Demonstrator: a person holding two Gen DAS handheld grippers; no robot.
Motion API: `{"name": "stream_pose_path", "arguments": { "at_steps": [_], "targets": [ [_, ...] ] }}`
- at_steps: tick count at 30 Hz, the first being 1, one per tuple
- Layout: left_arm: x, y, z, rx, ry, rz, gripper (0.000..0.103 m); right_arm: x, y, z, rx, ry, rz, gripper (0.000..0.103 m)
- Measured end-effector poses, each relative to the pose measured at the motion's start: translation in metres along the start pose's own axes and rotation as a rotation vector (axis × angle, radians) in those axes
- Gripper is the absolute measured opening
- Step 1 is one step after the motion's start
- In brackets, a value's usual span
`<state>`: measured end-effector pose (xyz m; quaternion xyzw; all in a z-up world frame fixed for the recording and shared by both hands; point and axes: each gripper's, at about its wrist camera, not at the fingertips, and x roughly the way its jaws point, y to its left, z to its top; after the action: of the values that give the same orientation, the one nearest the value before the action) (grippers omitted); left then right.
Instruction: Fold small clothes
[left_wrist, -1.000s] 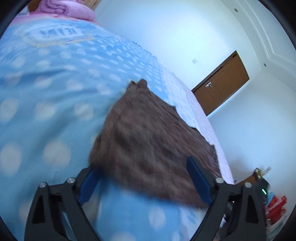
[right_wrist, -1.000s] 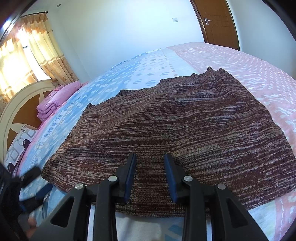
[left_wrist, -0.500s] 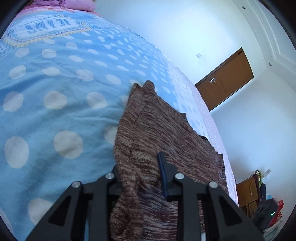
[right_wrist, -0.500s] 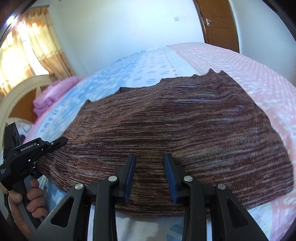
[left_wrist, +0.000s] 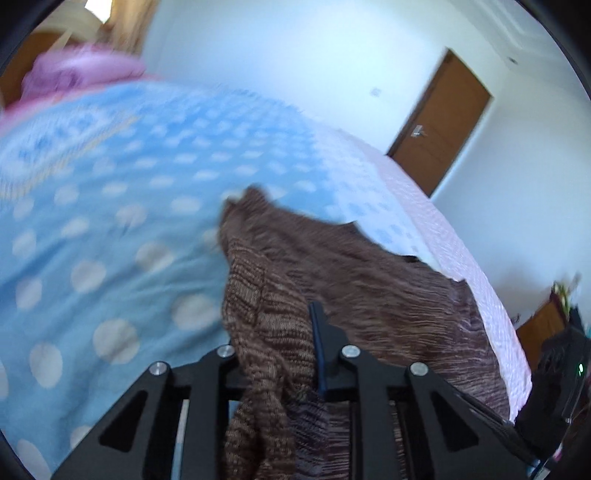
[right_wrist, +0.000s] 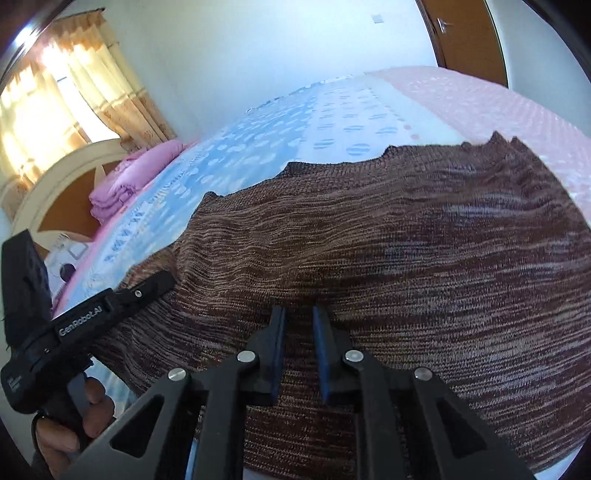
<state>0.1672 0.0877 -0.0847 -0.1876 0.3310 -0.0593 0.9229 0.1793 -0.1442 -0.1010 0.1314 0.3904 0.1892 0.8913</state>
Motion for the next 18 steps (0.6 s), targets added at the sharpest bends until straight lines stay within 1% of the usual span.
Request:
{"name": "stream_pose_path", "arguments": {
  "at_steps": [2, 5, 6, 8, 10, 12, 13, 14, 17, 18],
  "targets": [
    [-0.005, -0.020, 0.001, 0.092, -0.029, -0.019, 0.022, -0.001, -0.004, 0.001, 0.022, 0.003, 0.031, 0.015],
    [-0.006, -0.045, 0.000, 0.191, -0.044, -0.049, 0.022, -0.012, -0.019, 0.006, 0.095, 0.014, 0.104, 0.016],
    [-0.005, -0.053, -0.001, 0.220, -0.039, -0.063, 0.022, -0.019, -0.025, 0.010, 0.115, -0.002, 0.112, 0.016],
    [0.001, -0.071, -0.007, 0.284, -0.023, -0.084, 0.022, -0.032, -0.035, 0.019, 0.129, -0.037, 0.094, 0.017],
    [0.009, -0.085, -0.016, 0.335, -0.005, -0.086, 0.022, -0.042, -0.046, 0.029, 0.150, -0.047, 0.117, 0.027],
    [0.016, -0.095, -0.023, 0.368, 0.020, -0.091, 0.022, -0.047, -0.054, 0.040, 0.173, -0.045, 0.138, 0.052],
    [0.018, -0.098, -0.026, 0.377, 0.030, -0.097, 0.021, -0.048, -0.055, 0.044, 0.174, -0.045, 0.149, 0.055],
    [0.019, -0.100, -0.027, 0.388, 0.034, -0.101, 0.020, -0.047, -0.055, 0.050, 0.169, -0.039, 0.164, 0.057],
    [0.018, -0.101, -0.028, 0.404, 0.034, -0.104, 0.019, -0.034, -0.045, 0.072, 0.131, 0.005, 0.190, 0.057],
    [0.018, -0.101, -0.028, 0.402, 0.036, -0.105, 0.019, -0.025, -0.039, 0.080, 0.108, 0.034, 0.212, 0.057]
  ]
}}
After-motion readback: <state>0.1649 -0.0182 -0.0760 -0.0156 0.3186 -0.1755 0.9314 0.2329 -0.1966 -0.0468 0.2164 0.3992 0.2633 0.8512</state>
